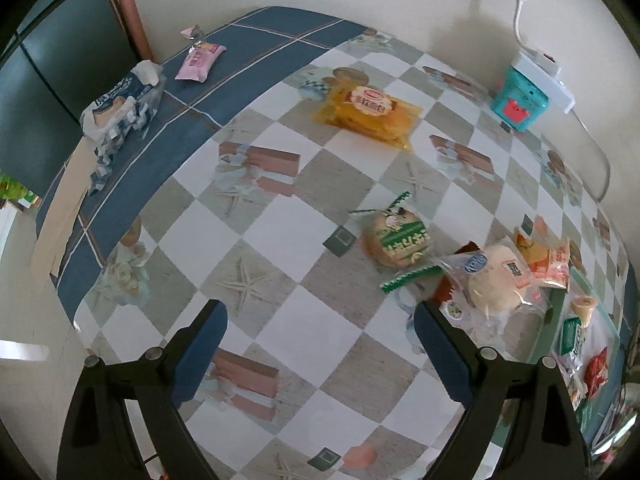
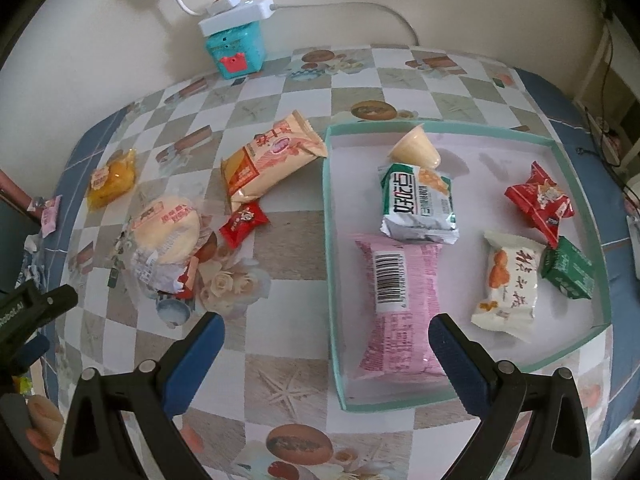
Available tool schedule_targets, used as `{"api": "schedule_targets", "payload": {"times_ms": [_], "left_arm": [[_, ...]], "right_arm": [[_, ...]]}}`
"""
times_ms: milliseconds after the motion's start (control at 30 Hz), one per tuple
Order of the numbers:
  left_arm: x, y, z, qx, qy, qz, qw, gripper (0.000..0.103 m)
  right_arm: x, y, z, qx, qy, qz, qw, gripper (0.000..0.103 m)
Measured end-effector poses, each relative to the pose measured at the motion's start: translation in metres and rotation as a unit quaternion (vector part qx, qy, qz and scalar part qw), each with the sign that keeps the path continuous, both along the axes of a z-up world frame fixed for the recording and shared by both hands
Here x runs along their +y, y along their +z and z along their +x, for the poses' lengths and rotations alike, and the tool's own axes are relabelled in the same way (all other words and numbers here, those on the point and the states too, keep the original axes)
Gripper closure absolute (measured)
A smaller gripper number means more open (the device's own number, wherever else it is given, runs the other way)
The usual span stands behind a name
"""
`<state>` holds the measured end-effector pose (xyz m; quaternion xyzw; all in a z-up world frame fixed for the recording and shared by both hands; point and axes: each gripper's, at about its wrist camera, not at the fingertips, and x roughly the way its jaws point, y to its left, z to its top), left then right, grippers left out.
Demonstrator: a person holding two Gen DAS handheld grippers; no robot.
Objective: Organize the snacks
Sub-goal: 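Move both open grippers from the tray toward the round bun bags, then grasp the green-labelled bun bag with the left gripper while the right gripper grasps the round bun bag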
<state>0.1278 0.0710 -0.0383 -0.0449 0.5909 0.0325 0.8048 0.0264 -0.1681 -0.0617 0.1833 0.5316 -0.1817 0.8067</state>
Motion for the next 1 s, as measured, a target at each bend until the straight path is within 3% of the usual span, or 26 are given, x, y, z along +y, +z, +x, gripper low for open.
{"api": "schedule_targets", "payload": {"times_ms": [367,667,1000], "left_arm": [[0.003,-0.006,0.012,0.009,0.006,-0.018,0.9998,0.008],[0.004,-0.017,0.032,0.027,0.019,-0.032,0.9989,0.008],[0.006,-0.031,0.053,0.044,0.053,-0.050,0.9964,0.008]], "right_arm": [[0.008,0.007,0.021,-0.025,0.008,-0.010,1.000,0.000],[0.012,0.017,0.042,-0.065,0.012,0.009,0.998,0.000],[0.030,0.011,0.071,-0.077,0.041,0.018,0.996,0.000]]}}
